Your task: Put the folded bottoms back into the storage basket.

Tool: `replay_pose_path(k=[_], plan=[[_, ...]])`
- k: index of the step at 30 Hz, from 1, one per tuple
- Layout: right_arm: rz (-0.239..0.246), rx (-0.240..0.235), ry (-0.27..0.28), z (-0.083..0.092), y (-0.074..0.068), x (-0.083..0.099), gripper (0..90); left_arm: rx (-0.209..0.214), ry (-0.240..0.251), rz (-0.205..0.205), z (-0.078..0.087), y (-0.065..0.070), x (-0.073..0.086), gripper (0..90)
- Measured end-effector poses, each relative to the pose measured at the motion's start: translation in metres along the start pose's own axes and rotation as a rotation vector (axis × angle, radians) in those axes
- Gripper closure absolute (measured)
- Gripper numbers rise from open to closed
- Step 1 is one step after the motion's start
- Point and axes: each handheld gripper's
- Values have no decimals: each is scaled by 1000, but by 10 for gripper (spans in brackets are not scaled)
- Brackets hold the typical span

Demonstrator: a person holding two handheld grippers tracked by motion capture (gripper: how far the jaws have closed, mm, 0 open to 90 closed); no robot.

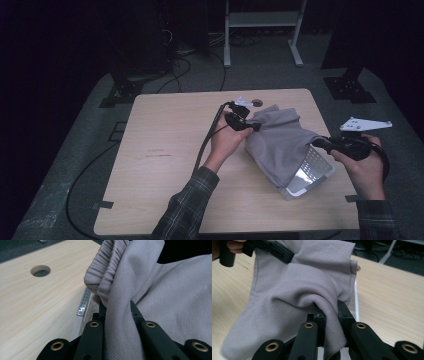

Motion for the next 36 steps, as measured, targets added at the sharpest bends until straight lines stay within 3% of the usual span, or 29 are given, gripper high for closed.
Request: replay_pose_path(k=[7,13,16,29,36], plan=[[-22,12,-57,-13,16,15,803,26,-20,24,-20,1,8,780],[-21,4,-87,-23,21,23,802,18,-61,14,-32,4,13,778],[-14,-16,-110,-28,23,27,799,12,-83,30,-38,3,16,774],[17,-23,-183,-37,28,37,778,9,-99,27,-45,1,20,734],[35,-31,-227,-40,27,41,698,0,-105,20,-48,0,22,663]])
Point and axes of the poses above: each handheld gripper's, and its own axes: z roughly backward along the jaws, x roughly out of its underside, y roughly to its right, and after that the axes turned 4 degrees about y, right-handed
